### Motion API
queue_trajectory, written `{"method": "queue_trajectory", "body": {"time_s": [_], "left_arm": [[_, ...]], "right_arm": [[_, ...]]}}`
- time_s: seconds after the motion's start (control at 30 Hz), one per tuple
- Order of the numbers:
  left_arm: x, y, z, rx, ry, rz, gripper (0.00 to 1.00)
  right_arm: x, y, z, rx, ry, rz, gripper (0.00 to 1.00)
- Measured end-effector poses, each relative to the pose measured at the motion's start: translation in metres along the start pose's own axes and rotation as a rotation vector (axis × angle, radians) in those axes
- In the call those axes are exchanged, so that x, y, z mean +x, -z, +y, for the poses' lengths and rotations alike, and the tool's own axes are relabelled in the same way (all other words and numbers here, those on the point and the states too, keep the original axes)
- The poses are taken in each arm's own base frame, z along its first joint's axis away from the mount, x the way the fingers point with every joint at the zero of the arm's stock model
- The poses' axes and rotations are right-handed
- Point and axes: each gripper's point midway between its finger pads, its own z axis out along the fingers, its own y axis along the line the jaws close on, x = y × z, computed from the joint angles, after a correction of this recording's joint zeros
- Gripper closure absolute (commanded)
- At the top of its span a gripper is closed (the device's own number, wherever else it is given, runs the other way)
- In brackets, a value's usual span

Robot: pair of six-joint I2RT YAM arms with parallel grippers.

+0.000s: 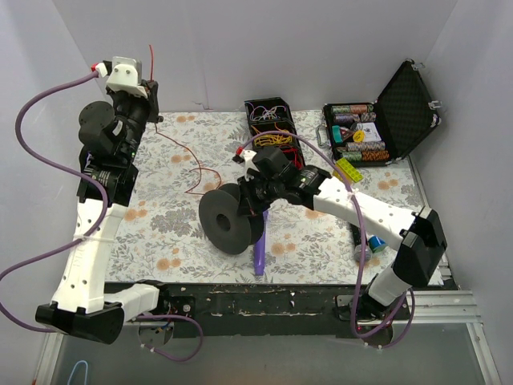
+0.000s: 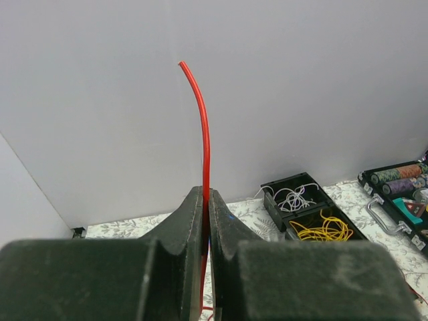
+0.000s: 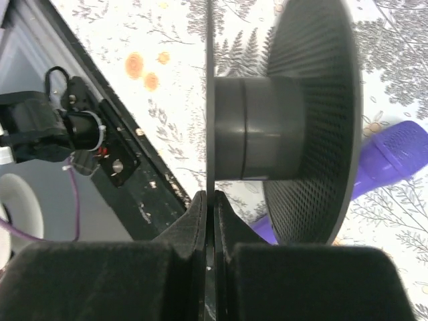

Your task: Wrap the cables

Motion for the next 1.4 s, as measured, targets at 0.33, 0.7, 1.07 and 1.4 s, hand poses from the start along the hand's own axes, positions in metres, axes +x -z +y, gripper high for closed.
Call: {"method": "queue_trajectory", "body": {"time_s": [0.33,0.7,1.07,1.4], "left_arm": [[0.003,0.004,0.000,0.000,-0.006,0.005,1.00],[0.006,0.004,-0.002,0.011,-0.001,0.010,1.00],[0.051,0.026,-0.068,0.369,0.085,0.125,1.00],[0.114,0.113,-0.149,0.980,0.110,0.322,1.00]], "right_arm": [[-0.005,0.015,-0.027,0.187,0.019,-0.029,0.99],[0.026,0.081,-0.080,0.415,0.006,-0.007,0.99],[0.014,0.098,-0.056,0.232,0.318,-0.067,0.99],[0.071,0.089,-0.061,0.044,0.793,-0.005,0.99]]}}
